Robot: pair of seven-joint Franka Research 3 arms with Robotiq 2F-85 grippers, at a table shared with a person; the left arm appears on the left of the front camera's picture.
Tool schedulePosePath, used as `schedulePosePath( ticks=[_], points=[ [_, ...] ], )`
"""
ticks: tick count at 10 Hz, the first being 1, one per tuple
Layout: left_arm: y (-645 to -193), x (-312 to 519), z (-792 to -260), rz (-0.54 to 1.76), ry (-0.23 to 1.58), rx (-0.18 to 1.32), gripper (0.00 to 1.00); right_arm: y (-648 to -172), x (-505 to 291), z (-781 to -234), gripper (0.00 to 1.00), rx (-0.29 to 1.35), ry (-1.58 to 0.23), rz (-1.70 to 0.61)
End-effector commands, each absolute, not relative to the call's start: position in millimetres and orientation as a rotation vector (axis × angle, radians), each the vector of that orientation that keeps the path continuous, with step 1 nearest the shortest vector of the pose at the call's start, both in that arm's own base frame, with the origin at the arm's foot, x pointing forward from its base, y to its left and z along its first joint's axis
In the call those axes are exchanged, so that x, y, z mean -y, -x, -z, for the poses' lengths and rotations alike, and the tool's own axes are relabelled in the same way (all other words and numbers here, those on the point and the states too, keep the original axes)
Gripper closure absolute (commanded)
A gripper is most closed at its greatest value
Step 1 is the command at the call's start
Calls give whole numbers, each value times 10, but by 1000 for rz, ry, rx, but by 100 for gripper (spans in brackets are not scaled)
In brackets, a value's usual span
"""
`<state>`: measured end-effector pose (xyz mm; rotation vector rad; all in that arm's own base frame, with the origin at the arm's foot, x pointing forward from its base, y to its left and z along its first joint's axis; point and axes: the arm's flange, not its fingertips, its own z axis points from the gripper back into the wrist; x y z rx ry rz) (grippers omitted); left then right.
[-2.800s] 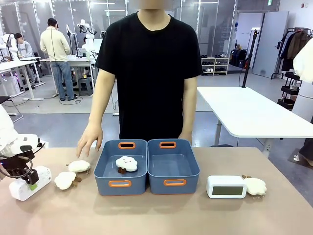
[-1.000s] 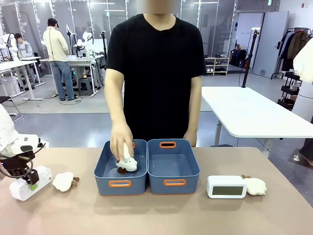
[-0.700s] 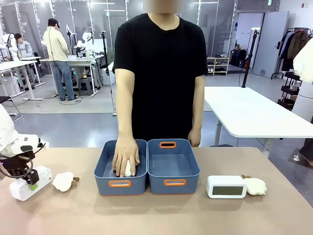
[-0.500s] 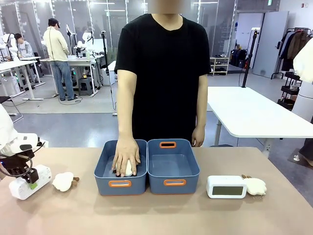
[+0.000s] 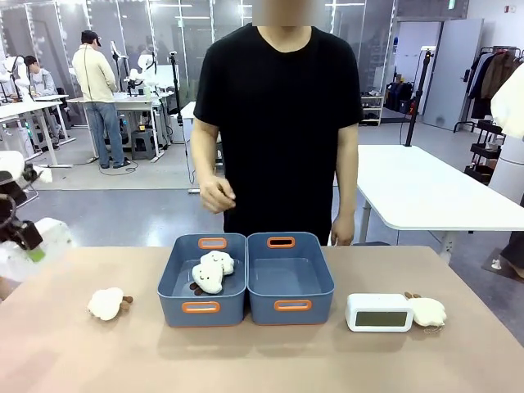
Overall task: Sort the digital clocks into the basket.
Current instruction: Pick up the Digital clock from the table and place it into the empty Plastic storage basket.
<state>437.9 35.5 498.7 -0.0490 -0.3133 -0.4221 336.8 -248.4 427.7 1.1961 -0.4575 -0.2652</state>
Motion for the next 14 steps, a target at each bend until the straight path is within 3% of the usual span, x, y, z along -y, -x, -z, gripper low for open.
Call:
schedulePosePath(
  ticks=[1, 3, 6, 10, 14],
  points=[
    [-4384, -297, -5033, 467, 99, 324, 50, -3364, 2483, -4285, 0, 461, -1199, 257],
    [-4489, 392, -5252, 597, 216, 383, 50, -3364, 2483, -4285, 0, 461, -1199, 257],
    [-4765, 1939, -5784, 731, 229, 459, 50, -3364, 2483, -4285, 0, 461, -1199, 257],
    [-5129, 3378, -5218, 801, 251, 433, 50, -3364, 2483, -4285, 0, 461, -1199, 257],
    [-5297, 4152, -4591, 697, 320, 446, 50, -3364, 2483, -4285, 0, 461, -1199, 257]
  ],
)
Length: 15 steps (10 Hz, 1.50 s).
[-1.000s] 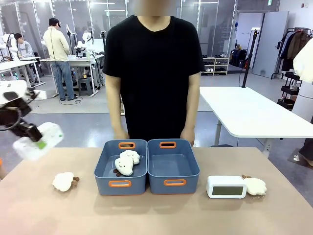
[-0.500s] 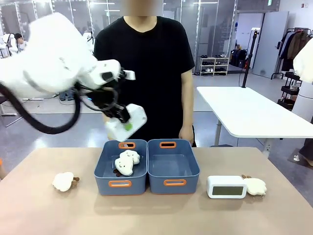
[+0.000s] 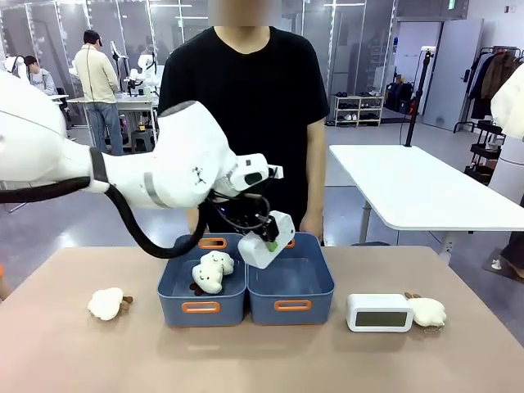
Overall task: Sort the digital clocks into the basket.
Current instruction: Pick up the Digital clock from the table and place it into the empty Plastic storage basket.
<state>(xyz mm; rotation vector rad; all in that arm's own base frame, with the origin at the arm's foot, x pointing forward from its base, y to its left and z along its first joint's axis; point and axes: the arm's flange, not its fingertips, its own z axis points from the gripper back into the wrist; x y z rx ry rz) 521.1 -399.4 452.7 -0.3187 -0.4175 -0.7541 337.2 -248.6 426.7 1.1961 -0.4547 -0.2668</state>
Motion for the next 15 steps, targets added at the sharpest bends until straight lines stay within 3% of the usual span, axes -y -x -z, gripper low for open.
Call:
schedulePosePath(
  ticks=[1, 4, 5, 6, 8, 12, 15],
  points=[
    [-5294, 4321, -4411, 629, 266, 394, 50, -3364, 2483, -4285, 0, 461, -1199, 257],
    [-5414, 4495, -4119, 571, 208, 389, 50, -3364, 2483, -4285, 0, 461, -1199, 257],
    [-5418, 4483, -4112, 547, 204, 380, 43, -3364, 2483, -4285, 0, 461, -1199, 257],
    [-5403, 4462, -4125, 551, 214, 382, 16, -3364, 2483, -4285, 0, 461, -1199, 257],
    [-5359, 4362, -4199, 548, 203, 386, 0, -3364, 2483, -4285, 0, 461, -1199, 257],
    [-5042, 3661, -4629, 631, 304, 337, 0, -3364, 2483, -4285, 0, 461, -1199, 257],
    [-4780, 2480, -4858, 512, 551, 276, 0, -3364, 2483, -4285, 0, 461, -1199, 257]
  ],
)
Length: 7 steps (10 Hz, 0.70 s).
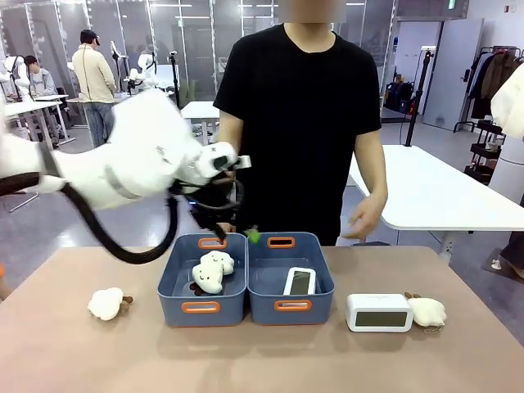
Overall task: Sort the digital clocks into the basket.
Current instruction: Pick up the Digital clock from the table and place it into the empty Plastic storage basket.
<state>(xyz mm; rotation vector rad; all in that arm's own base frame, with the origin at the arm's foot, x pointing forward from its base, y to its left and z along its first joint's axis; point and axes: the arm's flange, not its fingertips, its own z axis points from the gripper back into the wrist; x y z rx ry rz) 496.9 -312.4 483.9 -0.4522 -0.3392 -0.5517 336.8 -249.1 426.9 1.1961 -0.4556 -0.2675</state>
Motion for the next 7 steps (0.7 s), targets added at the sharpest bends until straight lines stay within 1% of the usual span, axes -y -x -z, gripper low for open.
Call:
schedulePosePath(
  ticks=[1, 2, 4, 5, 6, 7],
  points=[
    [-4687, 1951, -4918, 471, 648, 266, 0, -3364, 2483, -4285, 0, 461, -1199, 257],
    [-4552, 1377, -4946, 415, 765, 207, 0, -3364, 2483, -4285, 0, 461, -1199, 257],
    [-4129, 339, -4776, 386, 931, 247, 0, -3364, 2483, -4285, 0, 461, -1199, 257],
    [-3932, -159, -4727, 335, 984, 279, 0, -3364, 2483, -4285, 0, 461, -1199, 257],
    [-3722, -663, -4718, 248, 1021, 344, 0, -3364, 2483, -4285, 0, 461, -1199, 257],
    [-3543, -1110, -4595, 200, 1061, 401, 0, -3364, 2483, -4285, 0, 461, -1199, 257]
  ],
)
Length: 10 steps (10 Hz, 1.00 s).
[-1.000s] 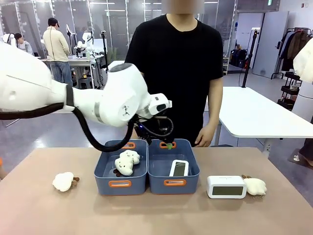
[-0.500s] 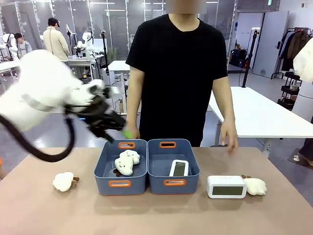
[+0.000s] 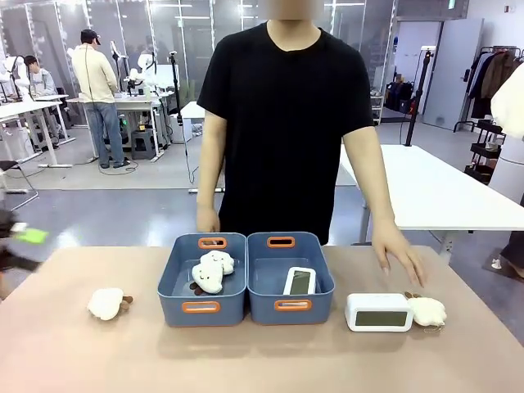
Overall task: Sort the digital clocks into the basket.
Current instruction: Pick up the Digital clock from the table and place it into the empty Plastic storage basket.
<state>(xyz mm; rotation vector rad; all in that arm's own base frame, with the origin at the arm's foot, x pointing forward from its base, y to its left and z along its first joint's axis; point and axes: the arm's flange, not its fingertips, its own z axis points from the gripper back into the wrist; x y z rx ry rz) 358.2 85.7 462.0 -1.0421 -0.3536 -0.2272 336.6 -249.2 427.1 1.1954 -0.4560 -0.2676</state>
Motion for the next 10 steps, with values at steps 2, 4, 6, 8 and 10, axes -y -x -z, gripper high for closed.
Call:
schedulePosePath(
  ticks=[2, 4, 6, 8, 10],
  points=[
    [-3194, -1849, -4378, 68, 1108, 477, 0, -3364, 2483, -4285, 0, 461, -1199, 257],
    [-2844, -2597, -4069, -60, 1172, 573, 0, -3364, 2483, -4285, 0, 461, -1199, 257],
    [-2753, -2905, -3895, -143, 1177, 559, 0, -3364, 2483, -4285, 0, 461, -1199, 257],
    [-2582, -2805, -3910, -153, 1142, 567, 0, -3364, 2483, -4285, 0, 461, -1199, 257],
    [-2582, -2805, -3910, -153, 1142, 567, 0, -3364, 2483, -4285, 0, 461, -1199, 257]
  ],
)
